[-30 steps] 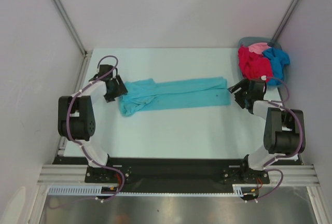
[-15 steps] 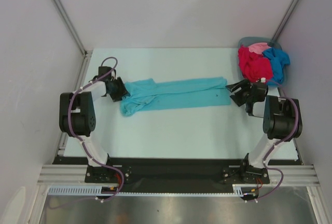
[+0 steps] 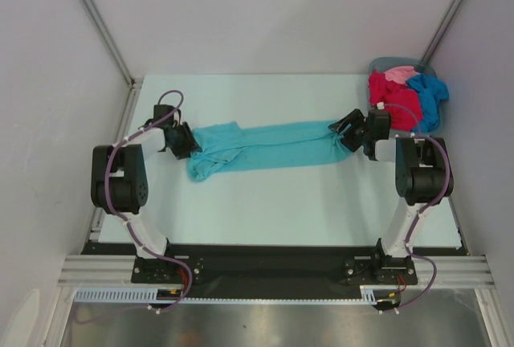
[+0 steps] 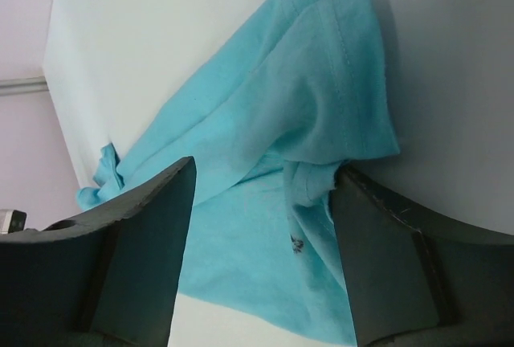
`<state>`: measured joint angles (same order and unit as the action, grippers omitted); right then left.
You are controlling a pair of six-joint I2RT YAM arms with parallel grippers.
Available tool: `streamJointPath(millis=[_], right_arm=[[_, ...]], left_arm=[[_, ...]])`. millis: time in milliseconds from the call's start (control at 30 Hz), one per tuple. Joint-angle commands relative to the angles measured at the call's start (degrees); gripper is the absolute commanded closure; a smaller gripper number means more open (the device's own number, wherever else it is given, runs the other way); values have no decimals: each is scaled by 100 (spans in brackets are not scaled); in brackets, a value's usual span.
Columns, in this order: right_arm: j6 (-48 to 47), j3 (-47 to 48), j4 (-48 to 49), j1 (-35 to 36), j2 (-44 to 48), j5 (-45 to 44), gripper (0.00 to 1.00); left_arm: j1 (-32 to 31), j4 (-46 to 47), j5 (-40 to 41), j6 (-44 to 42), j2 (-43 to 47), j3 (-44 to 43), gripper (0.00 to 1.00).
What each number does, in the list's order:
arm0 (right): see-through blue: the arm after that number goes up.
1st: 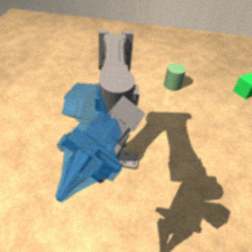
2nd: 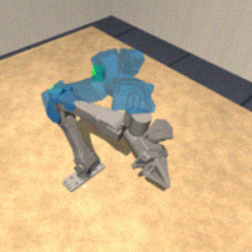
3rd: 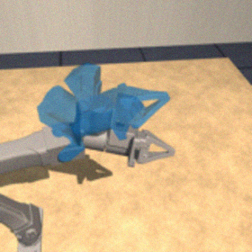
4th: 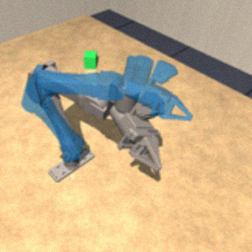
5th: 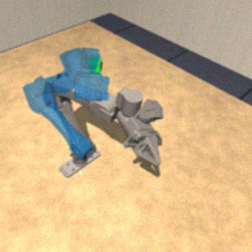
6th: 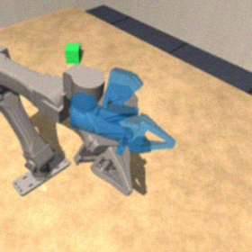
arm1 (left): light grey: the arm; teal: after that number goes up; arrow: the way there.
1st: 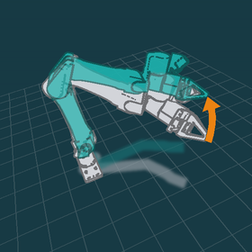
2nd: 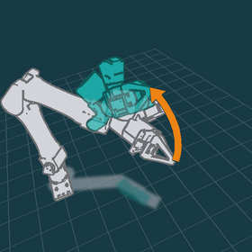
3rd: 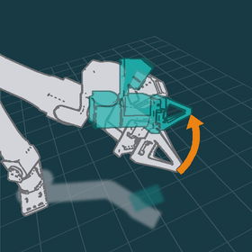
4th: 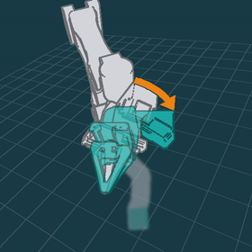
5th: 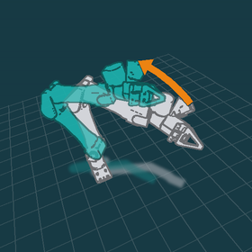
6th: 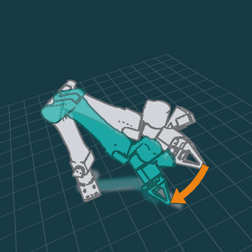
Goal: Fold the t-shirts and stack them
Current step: Fold the tshirt
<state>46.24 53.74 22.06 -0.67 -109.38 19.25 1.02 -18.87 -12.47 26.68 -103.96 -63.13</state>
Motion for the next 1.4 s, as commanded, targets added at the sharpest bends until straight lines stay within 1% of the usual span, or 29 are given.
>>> streamJointPath(millis=[0,33,100,133,167,200,233,267,300,333,367,400,633,733,800,833,933,967,1033,1067,1100,1133,1233,1267,1333,1367], right_arm=[[-308,41,-852,5,92,-465,29],[-335,49,-888,-12,119,-483,30],[-352,49,-993,-30,224,-597,41],[-370,67,-1107,-30,251,-650,46],[-379,84,-1177,-30,286,-754,60],[-405,145,-1239,-21,321,-790,66],[-422,155,-1335,-21,347,-826,71],[-423,163,-1371,-21,365,-869,83],[-449,172,-1380,-21,391,-887,88],[-449,146,-1398,-21,452,-922,92],[-466,129,-1407,-21,470,-949,98],[-458,120,-1398,-21,497,-958,100],[-528,-12,-1459,5,690,-1089,100],[-511,-117,-1529,40,839,-1151,100],[-519,-240,-1617,49,1006,-1265,100],[-511,-310,-1644,241,1076,-1309,100],[-432,-688,-1644,374,1436,-1423,100],[-388,-819,-1618,400,1524,-1424,100],[-274,-1110,-1600,523,1770,-1432,100],[-247,-1198,-1600,611,1858,-1458,100],[-221,-1364,-1626,690,2051,-1502,100],[-142,-1435,-1644,900,2148,-1607,100],[199,-1795,-1653,1296,2586,-1862,100],[341,-1892,-1688,1610,2693,-1924,100],[639,-2172,-1671,1998,3087,-2309,100],[945,-2209,-1714,2488,3185,-2459,100]], left_arm=[[-49,-99,-1,-119,359,64,55],[-58,-125,-1,-119,377,73,56],[-58,-125,-1,-110,438,126,60],[-58,-134,25,-110,456,143,66],[-58,-143,34,-110,473,152,70],[-58,-160,43,-110,491,152,78],[-58,-204,78,-119,500,144,82],[-58,-222,95,-136,508,126,87],[-58,-231,96,-128,526,117,92],[-58,-248,104,-128,526,117,100],[-49,-257,122,-128,526,100,100],[-49,-275,131,-128,526,100,100],[-58,-363,315,-145,561,12,99],[-58,-450,412,-163,474,-155,100],[-58,-564,517,-180,325,-435,100],[-214,-608,544,-180,263,-567,100],[-295,-846,666,-172,-70,-1182,99],[-321,-924,702,-180,-272,-1567,100],[-435,-1197,815,-198,-527,-2008,100],[-479,-1285,842,-207,-633,-2445,100],[-540,-1460,877,-215,-912,-2684,100],[-663,-1540,939,-233,-1046,-3174,100],[-953,-1970,1062,-303,-1722,-3976,100],[-1024,-2075,1115,-312,-1880,-4518,100],[-1225,-2348,1150,-295,-2336,-4996,100],[-1296,-2427,1150,-286,-2461,-5416,100]])
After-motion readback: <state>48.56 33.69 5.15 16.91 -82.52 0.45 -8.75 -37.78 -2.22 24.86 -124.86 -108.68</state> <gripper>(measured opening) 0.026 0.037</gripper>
